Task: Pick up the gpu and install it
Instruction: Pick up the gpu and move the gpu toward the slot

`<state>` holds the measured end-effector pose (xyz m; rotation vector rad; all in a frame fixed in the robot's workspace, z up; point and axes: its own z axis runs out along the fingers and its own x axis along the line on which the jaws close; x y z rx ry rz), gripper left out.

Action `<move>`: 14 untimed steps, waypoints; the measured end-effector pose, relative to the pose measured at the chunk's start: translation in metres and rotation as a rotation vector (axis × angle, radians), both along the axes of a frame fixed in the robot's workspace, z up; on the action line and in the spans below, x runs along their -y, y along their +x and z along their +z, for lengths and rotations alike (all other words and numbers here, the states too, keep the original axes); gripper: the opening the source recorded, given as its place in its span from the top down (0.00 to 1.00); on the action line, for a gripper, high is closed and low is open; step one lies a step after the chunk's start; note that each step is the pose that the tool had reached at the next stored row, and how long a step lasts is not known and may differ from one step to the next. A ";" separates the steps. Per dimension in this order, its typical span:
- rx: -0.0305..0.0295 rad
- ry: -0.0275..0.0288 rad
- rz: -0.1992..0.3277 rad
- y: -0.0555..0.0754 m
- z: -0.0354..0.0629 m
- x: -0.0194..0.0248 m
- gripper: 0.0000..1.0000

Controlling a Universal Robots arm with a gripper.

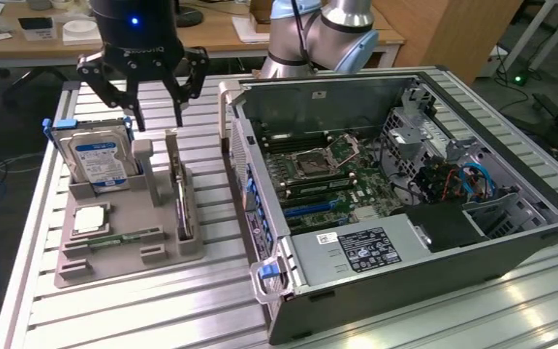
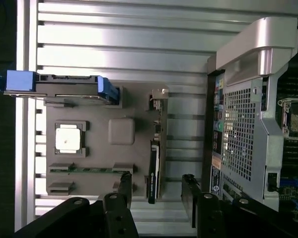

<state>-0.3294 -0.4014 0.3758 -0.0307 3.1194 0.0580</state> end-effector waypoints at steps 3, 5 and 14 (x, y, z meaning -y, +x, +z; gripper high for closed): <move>0.0001 -0.0011 0.000 0.000 -0.0048 0.0008 0.47; 0.0001 -0.0011 0.000 0.000 -0.0081 0.0015 0.47; 0.0001 -0.0014 0.000 0.000 -0.0240 0.0040 0.47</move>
